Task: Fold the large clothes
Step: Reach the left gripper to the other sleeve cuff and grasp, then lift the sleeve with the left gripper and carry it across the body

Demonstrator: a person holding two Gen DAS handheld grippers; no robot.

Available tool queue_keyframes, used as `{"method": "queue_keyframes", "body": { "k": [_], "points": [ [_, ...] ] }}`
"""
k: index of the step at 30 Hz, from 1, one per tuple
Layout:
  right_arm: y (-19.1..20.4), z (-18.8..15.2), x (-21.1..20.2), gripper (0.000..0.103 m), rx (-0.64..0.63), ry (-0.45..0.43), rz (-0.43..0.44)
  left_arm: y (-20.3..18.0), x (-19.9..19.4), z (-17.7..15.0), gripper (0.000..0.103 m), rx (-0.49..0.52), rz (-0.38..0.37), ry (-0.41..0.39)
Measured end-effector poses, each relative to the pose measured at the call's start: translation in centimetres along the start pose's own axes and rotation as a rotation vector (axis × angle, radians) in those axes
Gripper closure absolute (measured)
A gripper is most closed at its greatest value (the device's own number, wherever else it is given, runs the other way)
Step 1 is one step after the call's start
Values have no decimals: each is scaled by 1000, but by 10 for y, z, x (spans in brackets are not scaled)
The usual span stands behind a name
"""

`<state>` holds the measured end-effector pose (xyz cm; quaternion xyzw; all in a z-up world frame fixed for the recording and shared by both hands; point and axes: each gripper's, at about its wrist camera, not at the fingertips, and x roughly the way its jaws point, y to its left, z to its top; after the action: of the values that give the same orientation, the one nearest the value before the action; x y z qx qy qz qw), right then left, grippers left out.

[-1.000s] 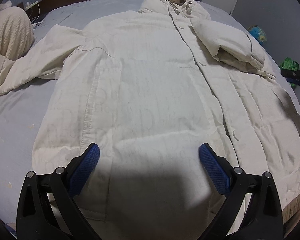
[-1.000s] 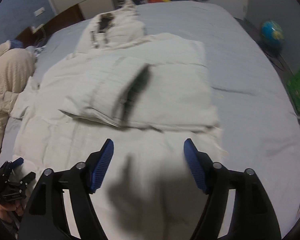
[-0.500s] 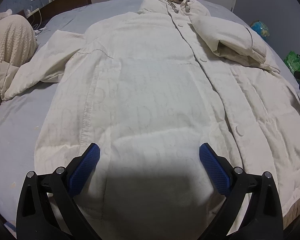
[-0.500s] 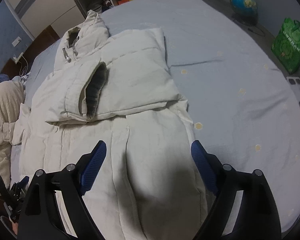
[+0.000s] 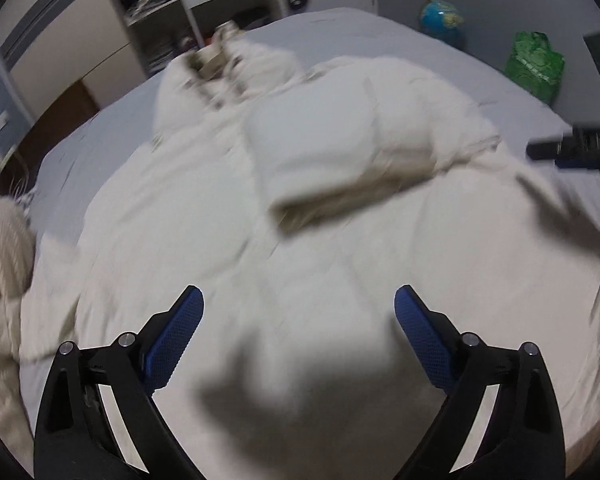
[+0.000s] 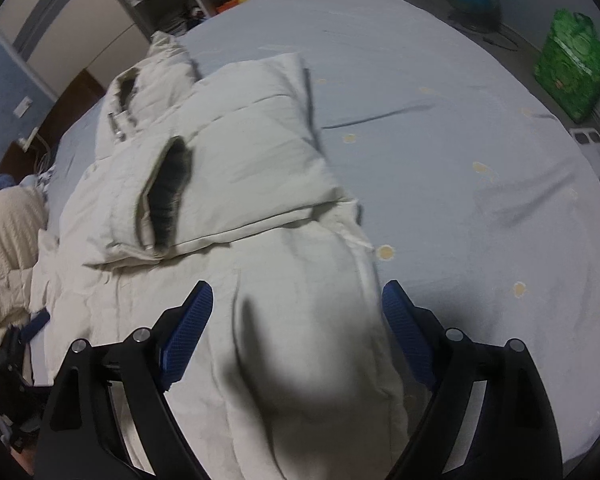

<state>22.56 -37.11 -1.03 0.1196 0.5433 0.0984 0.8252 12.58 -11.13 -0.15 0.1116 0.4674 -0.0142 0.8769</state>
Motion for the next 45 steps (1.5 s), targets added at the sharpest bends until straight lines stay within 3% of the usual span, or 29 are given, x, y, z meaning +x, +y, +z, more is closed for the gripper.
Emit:
{"method": "queue_keyframes", "body": {
  "k": [4,10,14,16,19,20,23,30,35,40,44,45],
  "points": [
    [-3,1,2,21,13,2,2,-28,21,36,17,58,-10,3],
    [-12,2,-2,21,58,-25,46,-51,51,64,25,130,0,41],
    [-19,3,-2,21,89,-31,59,-64,55,79,25,117,-63,35],
    [-18,4,-3,21,88,-34,60,-68,61,85,26,106,-52,43],
    [-17,4,-3,21,78,-34,55,-66,69,91,44,97,-34,72],
    [-16,4,-3,21,75,-35,53,-61,65,92,46,71,-51,63],
    [-16,3,-4,21,73,-40,50,-47,49,98,81,28,-79,18],
    [-16,2,-5,20,74,-48,49,14,-8,118,85,-84,-69,-150],
    [-15,2,-5,20,71,-48,43,76,-31,116,89,-207,-14,-201],
    [-11,3,-5,20,58,-49,34,140,-28,86,97,-328,73,-162],
    [-9,2,-4,20,53,-47,26,170,-7,49,99,-402,79,-84],
    [-9,2,-4,20,51,-46,22,175,-2,41,103,-419,74,-71]
  ]
}}
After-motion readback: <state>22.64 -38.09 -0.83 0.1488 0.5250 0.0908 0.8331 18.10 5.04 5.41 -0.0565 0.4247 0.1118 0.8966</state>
